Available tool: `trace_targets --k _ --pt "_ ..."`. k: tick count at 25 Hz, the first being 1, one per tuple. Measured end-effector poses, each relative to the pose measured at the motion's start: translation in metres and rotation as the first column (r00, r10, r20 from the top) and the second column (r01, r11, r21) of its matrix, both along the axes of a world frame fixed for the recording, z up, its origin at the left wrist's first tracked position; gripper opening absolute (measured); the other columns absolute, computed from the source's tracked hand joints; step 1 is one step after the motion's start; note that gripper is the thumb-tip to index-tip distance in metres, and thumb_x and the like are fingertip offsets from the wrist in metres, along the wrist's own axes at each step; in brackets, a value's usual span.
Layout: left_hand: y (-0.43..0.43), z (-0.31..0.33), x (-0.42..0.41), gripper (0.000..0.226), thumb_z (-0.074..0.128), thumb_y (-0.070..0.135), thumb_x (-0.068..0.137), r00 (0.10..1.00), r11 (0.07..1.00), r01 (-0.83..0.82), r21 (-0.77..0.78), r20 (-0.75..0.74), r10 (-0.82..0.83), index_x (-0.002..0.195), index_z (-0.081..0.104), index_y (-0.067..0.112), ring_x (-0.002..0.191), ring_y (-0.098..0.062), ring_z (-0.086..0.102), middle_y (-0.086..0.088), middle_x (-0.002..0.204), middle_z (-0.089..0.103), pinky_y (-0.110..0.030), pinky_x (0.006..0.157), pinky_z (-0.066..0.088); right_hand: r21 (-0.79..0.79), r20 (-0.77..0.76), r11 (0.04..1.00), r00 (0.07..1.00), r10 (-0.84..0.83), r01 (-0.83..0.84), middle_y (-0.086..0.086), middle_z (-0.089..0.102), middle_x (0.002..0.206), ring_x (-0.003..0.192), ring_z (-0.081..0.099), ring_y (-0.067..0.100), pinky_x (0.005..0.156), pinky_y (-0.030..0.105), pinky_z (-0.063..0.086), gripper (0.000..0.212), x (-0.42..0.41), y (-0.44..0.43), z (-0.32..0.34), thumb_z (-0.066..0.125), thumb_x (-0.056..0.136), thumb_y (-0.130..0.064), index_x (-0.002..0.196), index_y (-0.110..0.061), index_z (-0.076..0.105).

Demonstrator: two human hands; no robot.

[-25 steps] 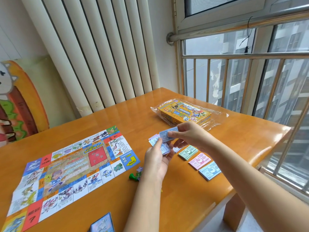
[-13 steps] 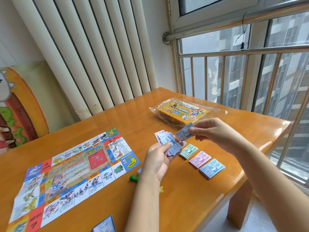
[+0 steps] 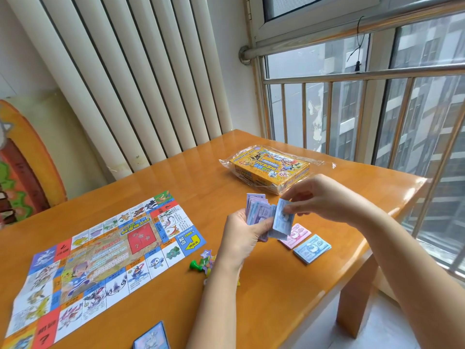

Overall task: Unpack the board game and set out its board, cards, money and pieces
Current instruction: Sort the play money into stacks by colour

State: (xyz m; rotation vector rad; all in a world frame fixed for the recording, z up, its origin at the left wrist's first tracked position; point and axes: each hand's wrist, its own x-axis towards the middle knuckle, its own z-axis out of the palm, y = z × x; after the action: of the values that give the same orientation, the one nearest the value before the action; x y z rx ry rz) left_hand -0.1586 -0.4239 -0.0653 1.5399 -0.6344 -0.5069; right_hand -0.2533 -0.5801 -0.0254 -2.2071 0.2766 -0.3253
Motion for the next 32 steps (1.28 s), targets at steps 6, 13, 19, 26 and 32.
trace_targets --k 6,13,19,26,32 --pt "0.001 0.001 -0.004 0.011 0.059 0.019 0.092 0.998 0.997 0.053 0.061 0.031 -0.055 0.082 0.063 0.016 0.045 -0.001 0.050 0.009 0.058 0.060 -0.016 0.046 0.043 0.037 0.013 0.996 0.997 -0.076 0.075 -0.004 0.057 0.059 0.055 0.043 0.007 0.053 0.020 0.033 0.009 -0.012 0.012 -0.011 0.078 0.077 -0.016 0.071 -0.020 0.073" --pt "0.034 0.001 -0.002 0.023 0.042 0.018 0.101 0.994 0.993 -0.052 0.103 -0.091 0.062 0.097 0.064 0.012 0.056 -0.007 0.057 0.000 0.076 0.067 -0.017 0.049 0.046 0.167 0.129 0.935 0.934 -0.334 0.312 -0.017 0.053 0.047 0.045 0.044 0.001 0.049 0.014 0.030 0.020 -0.040 0.066 -0.062 0.074 0.078 -0.010 0.066 -0.023 0.064" --pt "0.047 -0.006 -0.011 0.024 0.043 0.022 0.101 0.997 0.957 0.046 0.286 -0.069 -0.027 0.093 0.063 0.012 0.050 -0.006 0.058 -0.002 0.084 0.072 -0.017 0.046 0.043 0.109 0.241 0.895 0.862 -0.447 0.433 -0.025 0.057 0.060 0.058 0.051 0.003 0.053 0.012 0.036 0.017 -0.051 0.102 -0.088 0.074 0.078 -0.007 0.073 -0.021 0.065" --pt "0.045 -0.009 -0.016 0.022 0.044 0.018 0.100 0.989 0.944 0.124 0.305 -0.119 -0.092 0.093 0.062 0.010 0.053 -0.011 0.065 -0.008 0.077 0.069 -0.019 0.048 0.050 0.066 0.230 0.901 0.872 -0.432 0.429 -0.019 0.061 0.070 0.071 0.055 -0.006 0.062 0.008 0.039 0.013 -0.050 0.110 -0.088 0.071 0.082 -0.011 0.082 -0.023 0.068" --pt "0.042 -0.002 -0.022 0.020 0.045 0.017 0.100 0.966 0.975 0.171 0.140 -0.220 -0.138 0.099 0.062 0.006 0.054 -0.014 0.066 -0.010 0.078 0.066 -0.019 0.049 0.050 0.396 0.219 0.865 0.883 -0.415 0.309 -0.012 0.063 0.054 0.048 0.051 -0.004 0.050 0.009 0.037 0.021 -0.055 0.078 -0.059 0.071 0.079 0.003 0.074 -0.018 0.070"
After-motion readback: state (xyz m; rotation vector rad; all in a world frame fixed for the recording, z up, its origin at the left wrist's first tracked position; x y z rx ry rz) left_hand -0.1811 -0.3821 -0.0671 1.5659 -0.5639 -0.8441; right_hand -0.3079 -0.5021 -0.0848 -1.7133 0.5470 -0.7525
